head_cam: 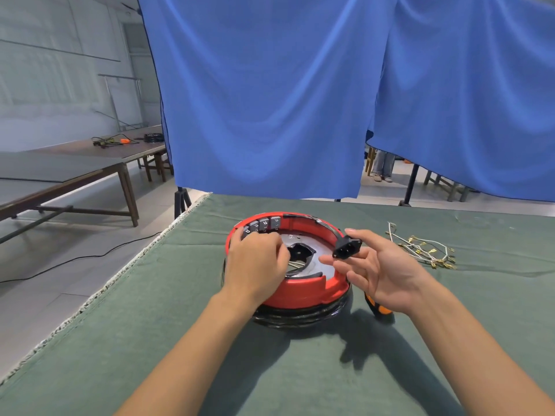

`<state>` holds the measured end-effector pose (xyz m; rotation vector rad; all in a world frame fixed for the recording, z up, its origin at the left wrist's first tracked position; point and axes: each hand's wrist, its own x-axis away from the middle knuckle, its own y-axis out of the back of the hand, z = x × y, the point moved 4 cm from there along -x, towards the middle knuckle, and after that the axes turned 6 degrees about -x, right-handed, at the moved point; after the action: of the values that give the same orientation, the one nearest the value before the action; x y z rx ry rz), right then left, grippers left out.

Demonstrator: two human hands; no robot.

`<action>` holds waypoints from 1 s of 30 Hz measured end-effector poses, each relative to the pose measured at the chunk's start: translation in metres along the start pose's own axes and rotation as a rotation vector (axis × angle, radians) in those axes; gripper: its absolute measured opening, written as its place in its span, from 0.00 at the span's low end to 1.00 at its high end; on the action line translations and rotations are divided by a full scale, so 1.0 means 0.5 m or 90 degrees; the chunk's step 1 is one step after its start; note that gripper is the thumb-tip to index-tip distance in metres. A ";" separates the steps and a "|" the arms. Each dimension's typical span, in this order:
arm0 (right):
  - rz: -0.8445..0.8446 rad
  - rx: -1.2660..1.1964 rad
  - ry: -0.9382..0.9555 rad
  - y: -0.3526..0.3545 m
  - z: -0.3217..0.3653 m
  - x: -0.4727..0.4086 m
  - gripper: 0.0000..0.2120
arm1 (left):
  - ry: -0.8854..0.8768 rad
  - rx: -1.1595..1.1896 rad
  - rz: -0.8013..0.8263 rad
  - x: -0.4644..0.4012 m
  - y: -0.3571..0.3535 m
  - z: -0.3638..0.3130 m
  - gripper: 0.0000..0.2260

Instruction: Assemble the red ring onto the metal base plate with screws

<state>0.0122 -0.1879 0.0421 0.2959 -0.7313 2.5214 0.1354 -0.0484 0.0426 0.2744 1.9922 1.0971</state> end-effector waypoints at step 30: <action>-0.050 0.669 0.444 -0.012 0.041 0.011 0.11 | -0.085 0.295 0.038 0.023 -0.015 -0.066 0.06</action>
<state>0.0118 -0.1926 0.0637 -0.2228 0.8698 2.4400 0.1047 -0.0668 0.0396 0.6340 2.1062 0.6200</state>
